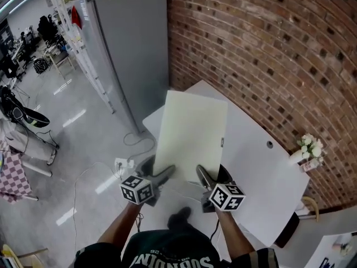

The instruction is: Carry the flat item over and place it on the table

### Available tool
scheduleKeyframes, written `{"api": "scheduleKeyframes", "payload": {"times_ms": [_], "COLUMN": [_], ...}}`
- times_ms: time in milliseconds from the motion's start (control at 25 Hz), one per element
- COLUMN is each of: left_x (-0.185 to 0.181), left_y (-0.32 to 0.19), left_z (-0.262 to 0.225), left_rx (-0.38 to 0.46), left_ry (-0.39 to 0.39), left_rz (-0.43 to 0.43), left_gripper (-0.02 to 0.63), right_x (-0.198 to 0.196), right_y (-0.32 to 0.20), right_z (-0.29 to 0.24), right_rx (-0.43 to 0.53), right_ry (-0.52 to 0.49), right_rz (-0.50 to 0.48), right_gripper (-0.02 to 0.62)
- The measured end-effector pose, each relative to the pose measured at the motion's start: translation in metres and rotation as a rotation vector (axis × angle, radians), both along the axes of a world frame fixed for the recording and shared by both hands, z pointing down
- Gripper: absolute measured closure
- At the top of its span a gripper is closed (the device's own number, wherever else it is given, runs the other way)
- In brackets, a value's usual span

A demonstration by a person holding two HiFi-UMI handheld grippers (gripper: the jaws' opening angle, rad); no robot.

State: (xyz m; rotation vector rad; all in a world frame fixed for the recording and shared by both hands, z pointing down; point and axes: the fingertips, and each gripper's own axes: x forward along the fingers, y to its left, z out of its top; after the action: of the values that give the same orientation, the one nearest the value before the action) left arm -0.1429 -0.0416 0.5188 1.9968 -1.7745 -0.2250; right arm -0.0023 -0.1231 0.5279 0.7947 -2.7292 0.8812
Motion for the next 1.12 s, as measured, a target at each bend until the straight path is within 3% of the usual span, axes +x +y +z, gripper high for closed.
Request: {"api": "scheduleKeyframes", "payload": {"times_ms": [480,800,1120], "left_x": [-0.004,0.007,-0.014], "left_y": [-0.096,-0.16,-0.223], "left_z": [0.007,0.024,0.038], "left_rx": [-0.038,-0.053,-0.072], "left_ry": [0.007,0.021,0.026], "left_rz": [0.112,0.264,0.432], "left_gripper": [0.209,0.209,0.209], "right_x": [0.004,0.023,0.006], "right_y": [-0.078,-0.12,-0.158], "right_z": [0.009,0.024,0.036], "right_rx": [-0.038,-0.052,-0.072], "right_ry": [0.013,0.036,0.055], "right_rz": [0.108,0.252,0.405], "right_gripper": [0.196,0.196,0.196]}}
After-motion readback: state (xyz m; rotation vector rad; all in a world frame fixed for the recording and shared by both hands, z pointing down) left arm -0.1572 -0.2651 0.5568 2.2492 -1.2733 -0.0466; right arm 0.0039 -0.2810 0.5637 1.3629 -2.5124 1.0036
